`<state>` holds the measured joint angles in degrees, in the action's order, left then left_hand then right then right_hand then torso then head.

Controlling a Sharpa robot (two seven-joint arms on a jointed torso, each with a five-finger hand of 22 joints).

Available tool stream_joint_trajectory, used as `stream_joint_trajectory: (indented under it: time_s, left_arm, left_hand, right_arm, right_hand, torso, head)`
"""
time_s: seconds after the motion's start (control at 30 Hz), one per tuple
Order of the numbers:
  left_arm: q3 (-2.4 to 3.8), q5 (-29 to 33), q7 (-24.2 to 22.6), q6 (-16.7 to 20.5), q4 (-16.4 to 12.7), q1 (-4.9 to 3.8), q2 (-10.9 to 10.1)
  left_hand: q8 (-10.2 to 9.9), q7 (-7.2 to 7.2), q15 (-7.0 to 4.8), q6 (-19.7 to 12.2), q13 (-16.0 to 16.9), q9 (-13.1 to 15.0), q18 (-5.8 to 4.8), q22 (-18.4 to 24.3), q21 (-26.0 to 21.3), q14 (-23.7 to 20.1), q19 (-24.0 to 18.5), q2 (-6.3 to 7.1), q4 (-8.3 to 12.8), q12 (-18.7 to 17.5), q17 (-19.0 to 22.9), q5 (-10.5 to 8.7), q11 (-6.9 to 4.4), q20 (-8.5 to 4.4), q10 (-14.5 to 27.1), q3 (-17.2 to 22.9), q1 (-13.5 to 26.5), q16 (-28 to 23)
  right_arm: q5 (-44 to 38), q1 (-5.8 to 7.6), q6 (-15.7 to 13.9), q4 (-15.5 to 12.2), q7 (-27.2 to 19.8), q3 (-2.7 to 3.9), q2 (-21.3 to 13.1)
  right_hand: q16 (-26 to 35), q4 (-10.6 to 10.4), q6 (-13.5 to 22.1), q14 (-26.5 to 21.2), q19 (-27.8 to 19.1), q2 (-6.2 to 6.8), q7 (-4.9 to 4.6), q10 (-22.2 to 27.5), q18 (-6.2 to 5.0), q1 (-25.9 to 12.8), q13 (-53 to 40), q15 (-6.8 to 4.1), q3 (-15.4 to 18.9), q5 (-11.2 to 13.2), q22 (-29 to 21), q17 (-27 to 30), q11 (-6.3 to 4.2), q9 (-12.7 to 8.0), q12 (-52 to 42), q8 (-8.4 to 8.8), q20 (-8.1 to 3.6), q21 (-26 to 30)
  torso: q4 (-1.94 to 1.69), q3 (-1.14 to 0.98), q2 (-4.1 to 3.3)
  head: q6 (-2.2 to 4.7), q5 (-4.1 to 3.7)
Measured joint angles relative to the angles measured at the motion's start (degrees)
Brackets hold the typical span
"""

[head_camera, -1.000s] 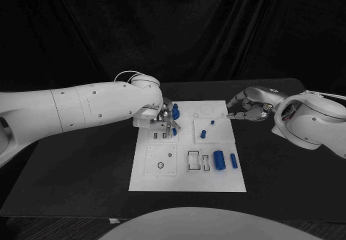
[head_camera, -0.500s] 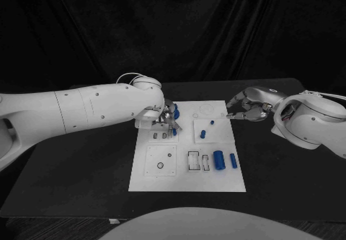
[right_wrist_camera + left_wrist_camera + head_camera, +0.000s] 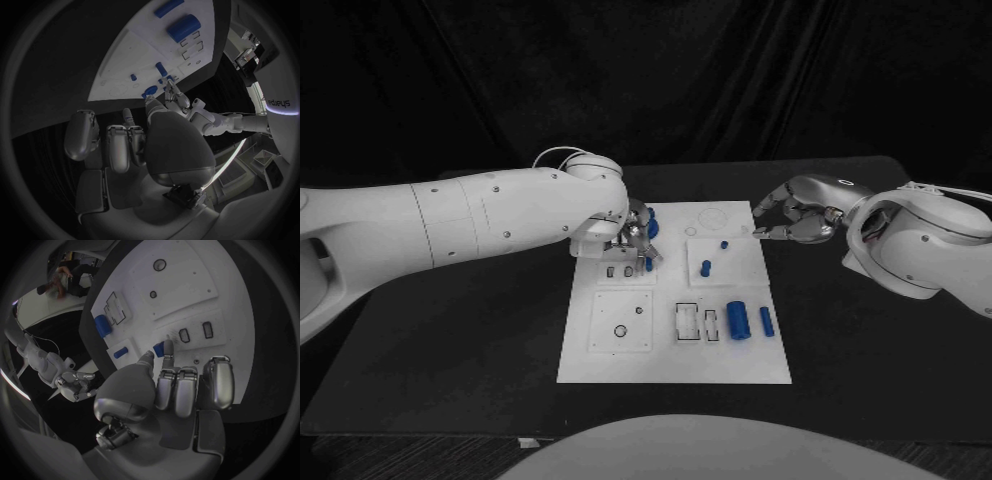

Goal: Assemble the parts on the task board

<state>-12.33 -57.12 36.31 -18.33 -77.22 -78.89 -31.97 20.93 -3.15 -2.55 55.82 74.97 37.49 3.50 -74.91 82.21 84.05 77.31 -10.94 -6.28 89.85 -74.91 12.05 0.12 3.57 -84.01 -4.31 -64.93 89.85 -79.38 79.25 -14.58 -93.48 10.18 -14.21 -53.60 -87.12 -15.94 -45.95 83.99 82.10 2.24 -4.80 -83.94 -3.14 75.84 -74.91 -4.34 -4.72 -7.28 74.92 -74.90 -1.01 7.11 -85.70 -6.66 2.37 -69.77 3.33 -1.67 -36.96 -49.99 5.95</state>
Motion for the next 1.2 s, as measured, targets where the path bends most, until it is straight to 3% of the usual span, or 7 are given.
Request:
stream_joint_trajectory:
  time_s: [0.43, 0.77, 0.97, 1.2]
  left_arm:
    - [0.02, -0.01, -0.09, -0.11, 0.34, 0.09, 0.25]
    - [0.06, 0.00, -0.24, -0.17, 0.71, 0.24, 0.30]
    - [0.07, 0.00, -0.30, -0.17, 0.73, 0.33, 0.26]
    - [0.07, 0.00, -0.34, -0.07, 0.45, 0.39, -0.36]
  left_hand:
    - [-2.08, 0.16, 0.00, 0.59, -0.02, 1.42, 0.00, 0.00, -0.45, 0.00, 0.00, 0.74, 3.77, -0.01, 0.00, 2.00, -0.38, 0.00, -0.05, 5.73, -0.73, 0.00]
    - [-2.86, 0.17, 0.00, 1.00, -0.02, 2.10, 0.00, 0.00, -0.45, 0.00, 0.00, 1.96, 4.82, -0.01, 0.00, 2.10, -0.38, 0.00, -0.05, 8.56, 0.49, 0.00]
    - [-3.66, 0.30, -0.21, 1.23, -0.02, 2.96, 0.00, 0.00, -0.67, -0.22, 0.00, 3.20, 6.16, -0.01, 0.00, 4.68, -0.38, 0.01, -0.05, 11.99, 1.74, 0.00]
    - [-4.74, 0.04, -0.21, 1.55, -0.03, 4.43, 0.00, 0.00, -0.90, -0.21, 0.01, 5.75, 8.50, -0.01, 0.00, 7.82, -0.38, 0.00, -0.05, 18.68, 4.31, 0.00]
  right_arm:
    - [0.00, -0.08, 0.37, 0.04, 0.06, 0.00, -0.01]
    - [0.00, -0.09, 0.58, 0.05, 0.11, 0.00, -0.02]
    - [0.00, -0.10, 0.72, 0.06, 0.13, 0.00, 0.01]
    - [0.00, -0.11, 0.90, 0.06, 0.18, 0.00, -0.03]
  right_hand:
    - [0.19, 0.06, -0.21, 0.00, 0.00, -0.46, -0.21, 0.00, 0.01, 0.46, 0.00, 0.00, 0.06, -0.23, -0.01, 0.00, 0.00, -0.16, 0.22, 0.00, 0.00, 0.22]
    - [0.28, 0.37, -0.21, 0.00, 0.00, -0.63, -0.21, 0.00, 0.00, 0.63, -0.01, 0.00, 0.06, -0.47, -0.01, 0.00, 0.00, -0.16, 0.22, 0.00, 0.00, 0.22]
    - [0.28, 0.37, -0.21, 0.00, -0.10, -0.69, -0.21, 0.00, 0.00, 0.69, -0.01, 0.00, 0.06, -0.47, -0.01, 0.00, 0.00, -0.21, 0.22, 0.00, 0.10, 0.38]
    - [0.28, 0.37, -0.21, 0.00, -0.20, -0.69, -0.21, 0.00, 0.01, 0.69, -0.01, 0.00, 0.06, -0.89, -0.01, 0.00, 0.00, -0.22, 0.22, 0.00, 0.20, 0.62]
  torso:
    - [-0.02, 0.00, 0.00]
    - [-0.03, -0.01, 0.01]
    - [-0.03, -0.01, 0.02]
    - [-0.03, -0.01, 0.04]
  head:
    - [0.00, -0.02]
    - [0.00, 0.00]
    - [0.00, 0.03]
    - [0.00, 0.04]
